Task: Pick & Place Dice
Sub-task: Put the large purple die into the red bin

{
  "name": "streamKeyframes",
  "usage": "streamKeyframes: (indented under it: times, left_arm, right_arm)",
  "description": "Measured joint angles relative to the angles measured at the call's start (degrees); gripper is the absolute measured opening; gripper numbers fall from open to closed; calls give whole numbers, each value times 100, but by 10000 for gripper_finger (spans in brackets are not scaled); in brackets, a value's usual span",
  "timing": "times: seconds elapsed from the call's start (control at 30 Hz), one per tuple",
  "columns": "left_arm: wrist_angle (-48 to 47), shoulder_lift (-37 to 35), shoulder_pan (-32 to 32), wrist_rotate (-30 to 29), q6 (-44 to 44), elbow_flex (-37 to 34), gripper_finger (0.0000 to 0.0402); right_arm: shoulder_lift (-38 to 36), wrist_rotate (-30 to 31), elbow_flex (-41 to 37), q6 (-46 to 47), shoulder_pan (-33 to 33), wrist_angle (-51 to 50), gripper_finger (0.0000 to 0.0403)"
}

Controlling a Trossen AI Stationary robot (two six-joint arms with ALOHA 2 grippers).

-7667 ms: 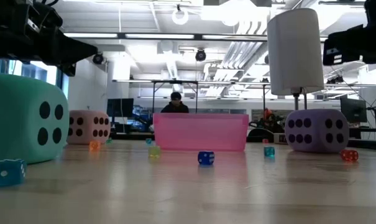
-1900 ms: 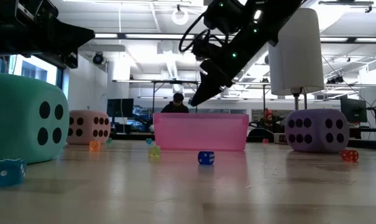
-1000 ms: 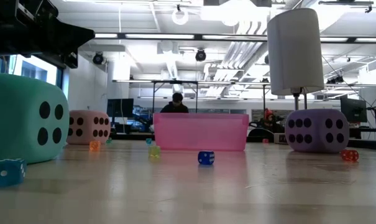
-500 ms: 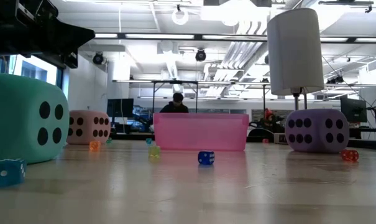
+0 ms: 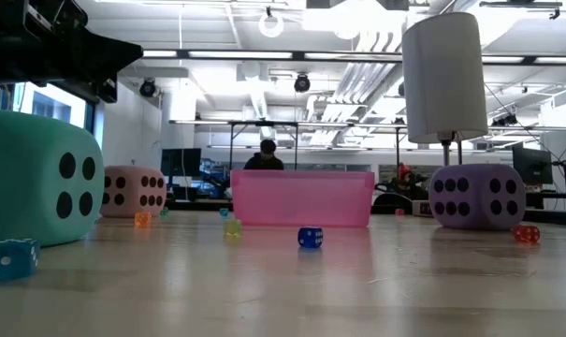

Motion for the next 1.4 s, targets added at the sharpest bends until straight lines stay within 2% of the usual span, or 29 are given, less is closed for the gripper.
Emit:
streamKeyframes:
  times: [0.23,0.37,0.43,0.6,0.73,0.8,0.87,0.93,1.1,1.17,1.27,1.4]
  left_arm:
    - [0,0,0,0,0,0,0]
    - [0,0,0,2,0,0,0]
    - [0,0,0,2,0,0,0]
    - [0,0,-1,2,0,0,0]
    - [0,0,-2,2,0,0,0]
    - [0,0,0,2,0,0,0]
    - [0,0,0,2,0,0,0]
    - [0,0,0,2,0,0,0]
    - [-2,0,0,2,0,0,0]
    - [0,0,0,2,0,0,0]
    - [-1,0,-1,3,0,0,0]
    - [-2,0,0,4,0,0,0]
  right_arm:
    - [0,196,0,-106,-23,-313,389]
    - [0,546,0,-349,-62,-368,384]
    - [0,639,0,-487,-110,-415,393]
    - [0,696,0,-232,-221,-798,395]
    - [-11,74,0,347,-351,-1342,399]
    - [0,-272,-2,67,-425,-1558,397]
    - [-3,-284,0,-374,-477,-1627,395]
    - [-13,91,2,-465,-489,-1858,394]
    - [-289,2286,0,700,-220,-3066,395]
    - [-399,2973,0,1134,33,-3703,394]
    - [-442,3312,0,1454,431,-4428,394]
    - [-691,3336,0,2090,734,-4948,394]
